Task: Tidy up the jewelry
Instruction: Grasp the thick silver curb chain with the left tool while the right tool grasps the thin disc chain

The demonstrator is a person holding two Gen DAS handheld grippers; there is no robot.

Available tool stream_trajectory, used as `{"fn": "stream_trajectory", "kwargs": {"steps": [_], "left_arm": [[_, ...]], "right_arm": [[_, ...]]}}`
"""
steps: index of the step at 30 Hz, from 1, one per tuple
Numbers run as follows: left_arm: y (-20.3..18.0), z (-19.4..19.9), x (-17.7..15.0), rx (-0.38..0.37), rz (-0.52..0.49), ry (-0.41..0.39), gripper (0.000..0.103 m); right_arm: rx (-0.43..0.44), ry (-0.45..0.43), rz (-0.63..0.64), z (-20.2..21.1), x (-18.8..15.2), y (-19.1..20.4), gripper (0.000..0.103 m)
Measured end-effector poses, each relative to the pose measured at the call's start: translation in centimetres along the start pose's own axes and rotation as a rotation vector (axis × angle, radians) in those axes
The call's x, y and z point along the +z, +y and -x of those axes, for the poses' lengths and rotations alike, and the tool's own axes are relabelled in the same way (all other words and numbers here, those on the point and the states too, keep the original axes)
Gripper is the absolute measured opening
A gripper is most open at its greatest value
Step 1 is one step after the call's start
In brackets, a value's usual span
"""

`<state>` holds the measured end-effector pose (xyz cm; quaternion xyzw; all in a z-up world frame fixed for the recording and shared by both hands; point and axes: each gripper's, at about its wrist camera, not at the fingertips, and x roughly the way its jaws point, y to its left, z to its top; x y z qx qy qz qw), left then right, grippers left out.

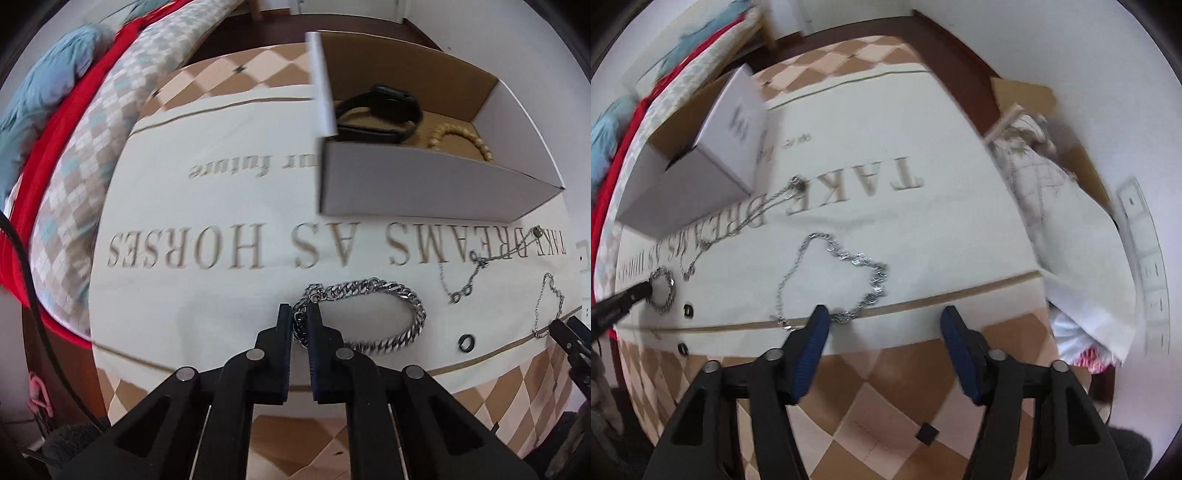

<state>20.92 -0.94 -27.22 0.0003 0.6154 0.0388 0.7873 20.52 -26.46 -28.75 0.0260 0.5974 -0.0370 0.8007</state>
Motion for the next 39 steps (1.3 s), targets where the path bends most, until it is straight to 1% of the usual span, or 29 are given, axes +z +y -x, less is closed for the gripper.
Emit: {"fn": "stream_trajectory", "kwargs": {"steps": [1,2,3,4,5,7,10,14,17,19,21,23,27,31,33,35,36,38,39], "left_arm": [[0.4,0.1,-0.3,-0.003,0.004,0.004,0.005],[0.7,0.2,-0.5,-0.005,0.006,0.004,0.005],[1.2,0.4,-0.8,-0.012,0.015,0.001,0.005],[1.8,0.4,-0.9,-0.025,0.017,0.005,0.005],[2.2,0.6,-1.1,-0.036,0.017,0.009,0.005],[2.6,1.2,-1.4,-0.054,0.003,0.009,0.005],[2.8,2.6,-1.8,-0.088,-0.031,0.005,0.005],[2.8,4.5,-2.2,-0.132,-0.038,-0.017,0.005],[3.2,5.8,-1.9,-0.16,-0.036,-0.038,0.005],[3.0,6.5,-1.6,-0.167,-0.039,-0.053,0.005],[2.7,7.3,-1.4,-0.174,-0.04,-0.069,0.0],[2.6,8.2,-1.0,-0.178,-0.042,-0.083,0.0],[2.0,10.9,-0.3,-0.18,-0.06,-0.133,0.0],[1.7,13.8,0.2,-0.171,-0.08,-0.188,0.0],[2.0,14.7,0.4,-0.183,-0.073,-0.203,0.0],[2.3,14.8,0.3,-0.182,-0.07,-0.206,0.0],[2.5,14.4,0.3,-0.197,-0.056,-0.198,0.0],[3.2,12.3,0.2,-0.268,0.005,-0.136,0.008],[3.6,10.4,0.1,-0.296,0.036,-0.075,0.011]], "right_arm": [[0.004,-0.017,0.012,0.2,0.0,0.3,0.051],[-0.006,-0.031,0.026,0.4,0.0,0.8,0.039],[-0.03,-0.045,0.046,0.6,0.1,1.3,0.018],[-0.022,-0.047,0.048,0.8,0.2,1.7,0.007],[-0.022,-0.046,0.048,0.9,0.2,1.9,0.004],[-0.013,-0.043,0.049,1.2,0.4,2.4,0.003],[0.035,-0.049,0.014,2.4,0.5,2.8,0.002],[0.083,-0.09,-0.044,5.9,0.8,3.0,0.002],[0.118,-0.114,-0.051,7.9,0.7,3.4,0.002],[0.136,-0.13,-0.047,9.1,0.6,3.7,0.002],[0.16,-0.143,-0.041,10.0,0.6,3.6,0.002],[0.205,-0.157,-0.046,10.3,0.8,2.3,0.002],[0.288,-0.195,-0.034,12.4,2.2,2.2,0.002],[0.336,-0.239,-0.011,14.5,3.7,2.6,0.002],[0.351,-0.268,0.002,15.6,4.1,2.8,0.002],[0.362,-0.278,0.004,15.9,4.2,2.9,0.002],[0.371,-0.279,0.001,15.9,4.1,2.9,0.002],[0.372,-0.278,-0.005,15.5,3.9,2.9,0.002],[0.375,-0.269,-0.015,15.0,3.6,2.8,0.001]]}}
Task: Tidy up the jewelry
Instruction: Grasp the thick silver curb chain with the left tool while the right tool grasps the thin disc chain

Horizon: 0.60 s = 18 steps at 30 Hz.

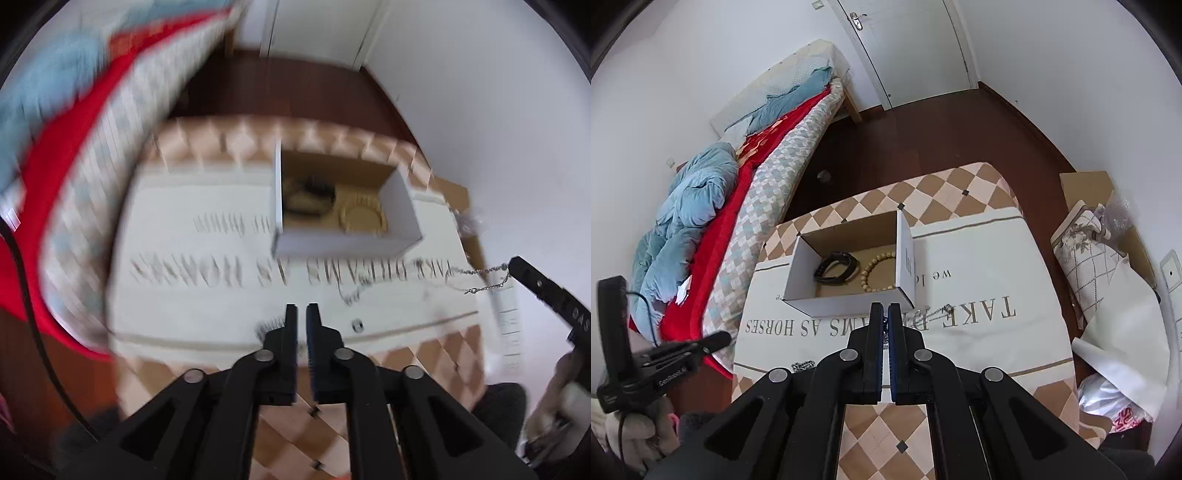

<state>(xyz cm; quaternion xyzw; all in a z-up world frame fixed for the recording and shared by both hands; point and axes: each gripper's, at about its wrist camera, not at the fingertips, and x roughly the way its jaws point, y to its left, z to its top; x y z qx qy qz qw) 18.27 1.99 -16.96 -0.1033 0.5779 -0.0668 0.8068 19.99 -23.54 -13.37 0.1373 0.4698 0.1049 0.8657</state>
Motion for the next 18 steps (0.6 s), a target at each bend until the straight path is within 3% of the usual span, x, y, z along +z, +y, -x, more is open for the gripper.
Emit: {"fn": "stream_trajectory", "kwargs": {"steps": [2,3,7,10,12,13,14,18], "left_arm": [[1.4,-2.9,-0.5,-0.016,0.063,0.065,0.035],[2.2,-4.4,-0.8,-0.018,0.093,0.09,0.038],[4.2,-8.3,-1.4,-0.021,0.175,0.153,0.038],[4.2,-9.4,-1.3,-0.02,0.177,0.151,0.038],[4.0,-10.1,-1.2,0.012,0.167,0.144,0.035],[4.0,-10.3,-1.0,0.026,0.162,0.137,0.025],[3.8,-10.4,-0.9,0.043,0.147,0.126,0.006],[3.4,-9.7,-0.9,0.081,0.114,0.079,0.006]], "right_arm": [[-0.006,0.017,-0.023,-0.9,-1.0,-0.7,0.001],[-0.007,0.028,-0.04,-1.4,-1.5,-1.2,0.001],[-0.024,0.075,-0.09,-3.3,-3.8,-3.0,0.001],[-0.033,0.104,-0.11,-4.3,-5.0,-3.9,0.001],[-0.041,0.118,-0.115,-4.8,-5.6,-4.3,0.001],[-0.042,0.123,-0.118,-4.9,-5.8,-4.4,0.001],[-0.045,0.127,-0.12,-5.1,-6.0,-4.6,0.001],[-0.04,0.128,-0.11,-4.9,-6.0,-4.5,0.001]]}}
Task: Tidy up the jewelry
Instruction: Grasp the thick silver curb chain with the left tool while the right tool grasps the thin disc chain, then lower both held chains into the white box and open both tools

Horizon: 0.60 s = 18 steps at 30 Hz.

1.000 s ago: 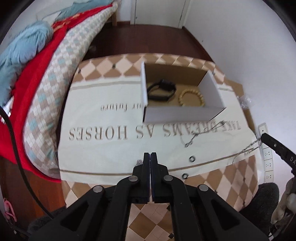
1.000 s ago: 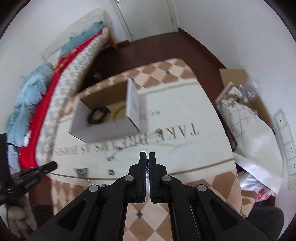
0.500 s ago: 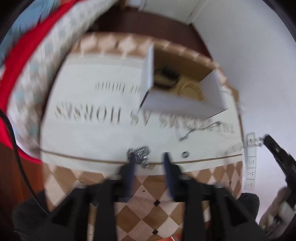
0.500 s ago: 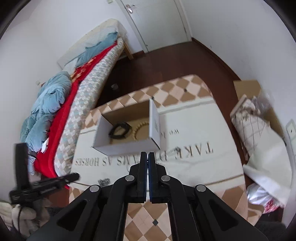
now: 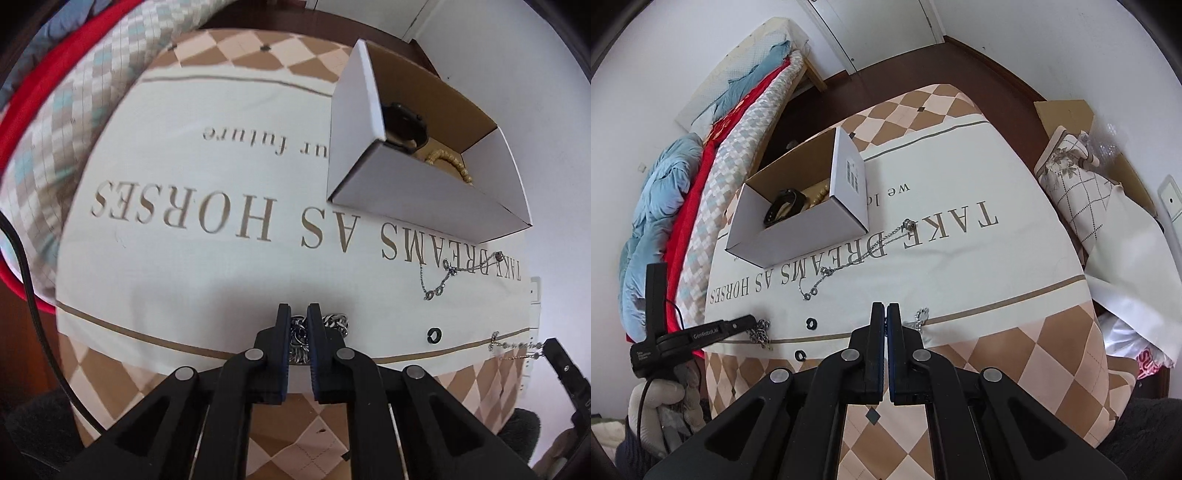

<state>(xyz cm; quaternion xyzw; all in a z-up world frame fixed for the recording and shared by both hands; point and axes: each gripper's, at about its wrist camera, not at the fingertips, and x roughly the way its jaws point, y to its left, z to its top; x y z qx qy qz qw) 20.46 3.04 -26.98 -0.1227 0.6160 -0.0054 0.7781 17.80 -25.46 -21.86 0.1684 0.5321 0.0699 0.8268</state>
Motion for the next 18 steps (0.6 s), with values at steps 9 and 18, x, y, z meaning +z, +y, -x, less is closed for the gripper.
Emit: {"fn": "stream_trajectory", "kwargs": {"steps": [9,18], "left_arm": [[-0.6,6.0,-0.1,-0.05,-0.049,-0.108,0.006],[-2.3,13.5,2.6,-0.137,-0.094,-0.229,0.006]], "right_arm": [[0.046,-0.036,0.027,1.9,1.2,1.6,0.001],[0.108,-0.1,0.092,5.3,4.6,5.0,0.001]]}}
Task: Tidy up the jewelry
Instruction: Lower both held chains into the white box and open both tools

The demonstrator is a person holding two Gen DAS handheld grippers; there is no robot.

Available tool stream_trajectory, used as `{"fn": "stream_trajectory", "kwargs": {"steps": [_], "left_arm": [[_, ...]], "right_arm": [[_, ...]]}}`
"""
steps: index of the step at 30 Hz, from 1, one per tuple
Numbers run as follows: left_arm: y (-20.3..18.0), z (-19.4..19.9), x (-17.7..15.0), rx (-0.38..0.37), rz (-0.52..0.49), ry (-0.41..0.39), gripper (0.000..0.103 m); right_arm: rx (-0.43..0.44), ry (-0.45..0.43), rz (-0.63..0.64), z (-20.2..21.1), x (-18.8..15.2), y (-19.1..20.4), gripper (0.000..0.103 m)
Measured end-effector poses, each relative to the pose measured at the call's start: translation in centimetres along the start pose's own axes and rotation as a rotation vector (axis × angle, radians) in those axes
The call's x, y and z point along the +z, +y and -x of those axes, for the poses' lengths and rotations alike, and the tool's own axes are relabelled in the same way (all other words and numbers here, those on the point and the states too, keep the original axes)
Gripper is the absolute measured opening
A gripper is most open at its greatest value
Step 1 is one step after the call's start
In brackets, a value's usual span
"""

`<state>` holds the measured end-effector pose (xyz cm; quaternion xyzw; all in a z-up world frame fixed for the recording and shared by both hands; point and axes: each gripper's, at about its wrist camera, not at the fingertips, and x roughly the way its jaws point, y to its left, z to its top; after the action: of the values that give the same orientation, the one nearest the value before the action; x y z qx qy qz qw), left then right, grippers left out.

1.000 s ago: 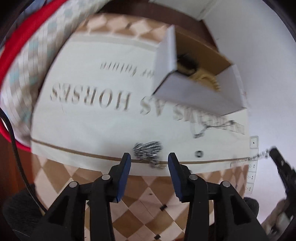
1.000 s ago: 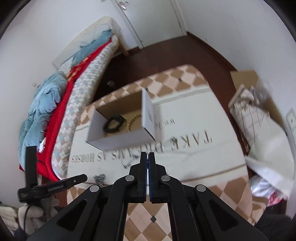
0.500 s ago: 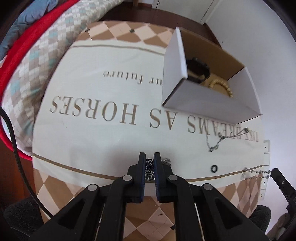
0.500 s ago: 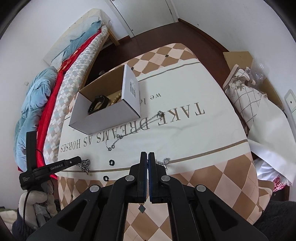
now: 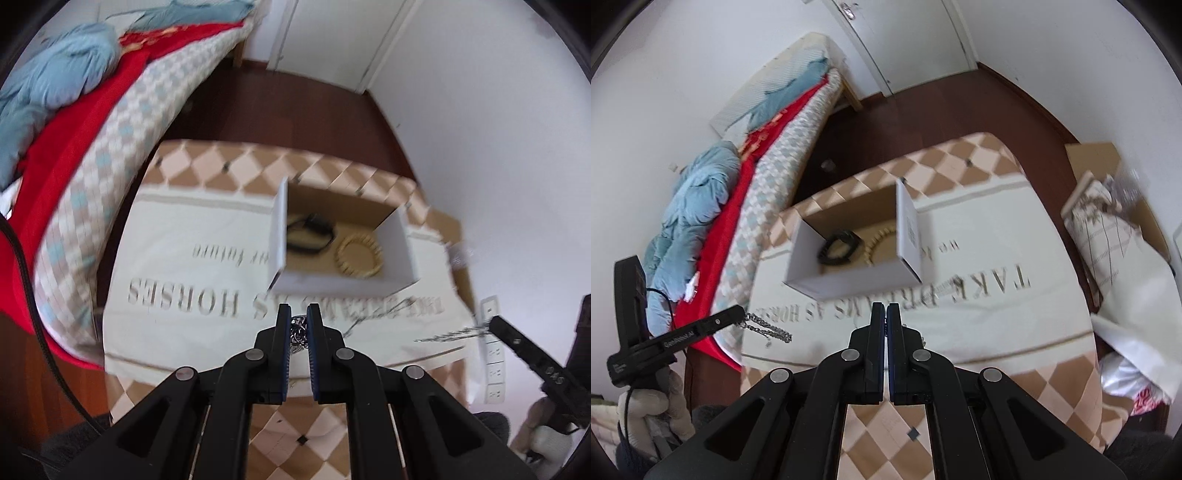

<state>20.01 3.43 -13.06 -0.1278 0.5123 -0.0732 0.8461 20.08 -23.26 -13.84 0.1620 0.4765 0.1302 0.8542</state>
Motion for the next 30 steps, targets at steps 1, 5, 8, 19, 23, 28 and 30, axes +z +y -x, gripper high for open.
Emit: {"fn": "stream_trajectory", "kwargs": {"steps": [1,5,8,19,23,28,30], "left_arm": [[-0.4,0.5,0.7,-0.008,-0.005,-0.015,0.006],[-2.3,2.2,4.0,-0.028,-0.052,-0.059,0.006],[-3.5,2.1,6.5,-0.036,-0.08,-0.069,0.005],[-3.5,-7.0,8.2,-0.065,-0.075,0.115,0.006],[-2.6,-10.1,7.4,-0.037,-0.062,0.191,0.007],[-1.7,-11.7,7.3,0.048,-0.038,0.234,0.009],[-1.5,-11.4,7.5,0.095,-0.051,0.21,0.014]], "right_arm": [[0.008,-0.005,0.009,0.2,0.6,0.5,0.001],[0.036,-0.03,0.039,0.9,3.5,2.4,0.001],[0.05,-0.037,0.059,0.5,5.9,3.7,0.001],[0.023,0.108,0.12,-7.9,10.9,5.7,0.001],[0.014,0.177,0.128,-11.1,11.2,5.1,0.001],[0.013,0.262,0.103,-14.1,11.5,4.1,0.002],[-0.035,0.275,0.115,-14.7,11.4,3.8,0.002]]}}
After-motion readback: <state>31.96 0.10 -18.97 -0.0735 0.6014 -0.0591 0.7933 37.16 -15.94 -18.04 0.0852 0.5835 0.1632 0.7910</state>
